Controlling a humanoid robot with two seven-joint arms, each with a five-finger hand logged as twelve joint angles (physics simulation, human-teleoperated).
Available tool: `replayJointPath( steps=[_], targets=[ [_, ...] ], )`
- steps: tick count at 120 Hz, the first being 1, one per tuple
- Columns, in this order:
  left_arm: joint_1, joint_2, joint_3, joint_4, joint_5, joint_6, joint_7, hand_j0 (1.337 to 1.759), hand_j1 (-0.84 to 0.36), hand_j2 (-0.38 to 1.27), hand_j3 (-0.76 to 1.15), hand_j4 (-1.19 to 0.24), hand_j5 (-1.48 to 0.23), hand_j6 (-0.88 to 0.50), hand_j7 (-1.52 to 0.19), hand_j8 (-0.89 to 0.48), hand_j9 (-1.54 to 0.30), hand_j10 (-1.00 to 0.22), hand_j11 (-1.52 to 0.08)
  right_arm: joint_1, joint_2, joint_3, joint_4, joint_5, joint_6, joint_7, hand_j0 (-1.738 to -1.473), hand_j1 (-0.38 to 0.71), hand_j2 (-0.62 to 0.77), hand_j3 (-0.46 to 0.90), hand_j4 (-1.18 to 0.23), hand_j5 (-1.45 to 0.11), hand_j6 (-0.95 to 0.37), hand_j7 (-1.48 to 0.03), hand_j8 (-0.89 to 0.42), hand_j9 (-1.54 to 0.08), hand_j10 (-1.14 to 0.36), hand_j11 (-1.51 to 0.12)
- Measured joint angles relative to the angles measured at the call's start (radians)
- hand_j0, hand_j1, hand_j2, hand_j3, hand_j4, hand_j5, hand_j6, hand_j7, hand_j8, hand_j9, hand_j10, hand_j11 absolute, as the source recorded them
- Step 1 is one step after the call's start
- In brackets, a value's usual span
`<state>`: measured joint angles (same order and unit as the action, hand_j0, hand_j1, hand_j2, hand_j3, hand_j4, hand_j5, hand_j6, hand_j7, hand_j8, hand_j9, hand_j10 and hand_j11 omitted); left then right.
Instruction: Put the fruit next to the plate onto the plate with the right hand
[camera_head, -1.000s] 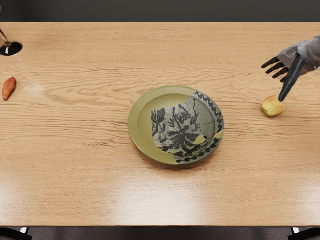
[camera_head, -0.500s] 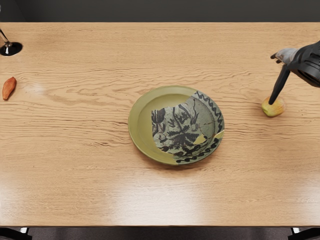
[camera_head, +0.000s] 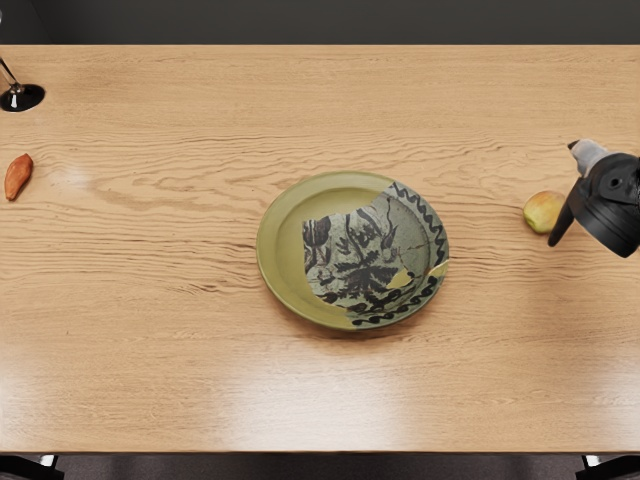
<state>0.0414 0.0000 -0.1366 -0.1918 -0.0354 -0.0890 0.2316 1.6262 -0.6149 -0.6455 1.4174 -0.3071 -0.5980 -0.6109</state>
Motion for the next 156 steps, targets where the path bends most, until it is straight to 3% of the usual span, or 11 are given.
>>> replayJointPath(
  steps=[22,39,55,85,112,156],
  targets=[
    [0.0,0.0,0.0,0.0,0.0,0.0,0.0,1.658,0.35,0.0,0.0,0.0,0.0,0.0,0.0,0.0,0.0,0.0,0.0,-0.071,0.008,0.05,-0.039,-0.021,-0.011,0.0,-1.658,-0.22,-0.02,0.0,-0.11,-0.14,-0.11,-0.14,-0.11,-0.14,-0.11,-0.14],
    [0.0,0.0,0.0,0.0,0.0,0.0,0.0,1.658,0.35,0.0,0.0,0.0,0.0,0.0,0.0,0.0,0.0,0.0,0.0,-0.134,0.046,0.088,-0.125,-0.056,-0.013,0.0,-1.658,-0.19,-0.03,0.0,-0.14,-0.18,-0.14,-0.18,-0.14,-0.18,-0.14,-0.18],
    [0.0,0.0,0.0,0.0,0.0,0.0,0.0,1.658,0.35,0.0,0.0,0.0,0.0,0.0,0.0,0.0,0.0,0.0,0.0,-0.172,0.099,0.119,-0.194,-0.068,-0.013,0.0,-1.658,-0.17,-0.03,0.0,-0.15,-0.19,-0.15,-0.19,-0.15,-0.19,-0.15,-0.19],
    [0.0,0.0,0.0,0.0,0.0,0.0,0.0,1.658,0.35,0.0,0.0,0.0,0.0,0.0,0.0,0.0,0.0,0.0,0.0,-0.202,0.14,0.125,-0.236,-0.096,0.002,0.0,-1.658,-0.16,-0.03,0.0,-0.16,-0.21,-0.16,-0.21,-0.16,-0.21,-0.16,-0.21],
    [0.0,0.0,0.0,0.0,0.0,0.0,0.0,1.658,0.35,0.0,0.0,0.0,0.0,0.0,0.0,0.0,0.0,0.0,0.0,-0.279,0.156,0.132,-0.358,-0.136,0.053,0.0,-1.658,-0.17,-0.03,0.0,-0.15,-0.2,-0.16,-0.2,-0.16,-0.2,-0.15,-0.2],
    [0.0,0.0,0.0,0.0,0.0,0.0,0.0,1.658,0.35,0.0,0.0,0.0,0.0,0.0,0.0,0.0,0.0,0.0,0.0,-0.298,0.191,0.14,-0.39,-0.154,0.058,0.0,-1.658,-0.15,-0.03,0.0,-0.17,-0.22,-0.17,-0.22,-0.17,-0.22,-0.17,-0.22]
  ],
)
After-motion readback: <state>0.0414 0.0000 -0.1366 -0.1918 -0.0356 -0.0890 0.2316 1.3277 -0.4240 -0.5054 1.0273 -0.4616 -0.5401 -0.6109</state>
